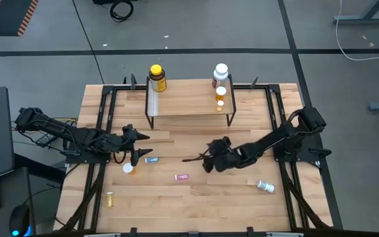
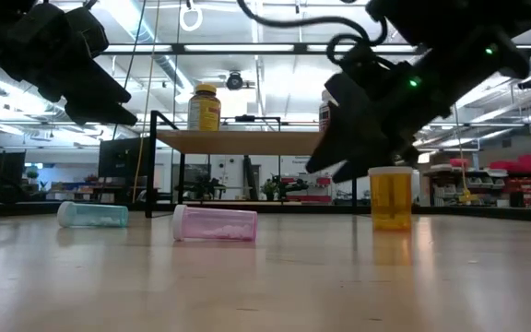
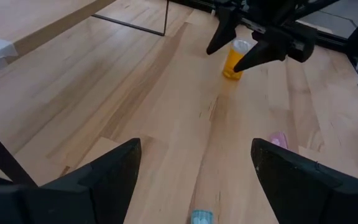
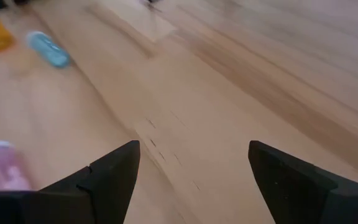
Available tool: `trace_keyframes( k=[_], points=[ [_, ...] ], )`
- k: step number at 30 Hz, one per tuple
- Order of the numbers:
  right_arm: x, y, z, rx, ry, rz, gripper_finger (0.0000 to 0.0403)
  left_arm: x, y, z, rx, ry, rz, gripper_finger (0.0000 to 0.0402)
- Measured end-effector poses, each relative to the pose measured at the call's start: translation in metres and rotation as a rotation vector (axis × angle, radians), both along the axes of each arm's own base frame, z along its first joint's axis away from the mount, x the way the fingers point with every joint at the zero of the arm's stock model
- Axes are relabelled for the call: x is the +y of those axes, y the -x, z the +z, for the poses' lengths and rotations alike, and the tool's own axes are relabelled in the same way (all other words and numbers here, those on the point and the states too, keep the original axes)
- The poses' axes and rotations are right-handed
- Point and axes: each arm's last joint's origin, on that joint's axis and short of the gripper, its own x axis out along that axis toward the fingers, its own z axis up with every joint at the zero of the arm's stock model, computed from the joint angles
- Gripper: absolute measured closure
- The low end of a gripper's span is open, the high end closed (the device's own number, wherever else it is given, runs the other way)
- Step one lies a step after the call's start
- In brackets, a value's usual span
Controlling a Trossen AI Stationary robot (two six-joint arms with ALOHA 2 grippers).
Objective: Pick and place medicine bottles onto shelf by color
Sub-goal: Put the right large orange pill bottle on the shelf
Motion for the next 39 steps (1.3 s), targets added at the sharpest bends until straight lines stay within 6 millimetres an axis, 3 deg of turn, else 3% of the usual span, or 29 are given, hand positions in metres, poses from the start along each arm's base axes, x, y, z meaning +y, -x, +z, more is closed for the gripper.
trace_keyframes(
  k=[6,13,16,25,39],
  points=[
    [-0.002,-0.001,0.013,0.012,0.063,0.109,0.0094,0.0,0.0,0.0,0.002,-0.001,-0.001,0.0088],
    [0.008,0.02,0.043,0.0,0.061,0.114,0.0094,0.0,0.0,0.0,0.003,-0.002,-0.001,0.0088],
    [0.015,0.034,0.046,0.015,0.037,0.063,0.0094,0.0,0.0,0.0,0.003,-0.002,-0.001,0.0088],
    [0.035,0.063,0.027,-0.054,0.031,-0.026,0.0091,0.0,0.0,0.0,0.002,-0.002,-0.001,0.0088],
    [0.039,0.064,-0.01,0.034,0.115,0.004,0.0091,0.0,0.0,0.0,-0.005,0.006,0.016,0.0088]
  ],
)
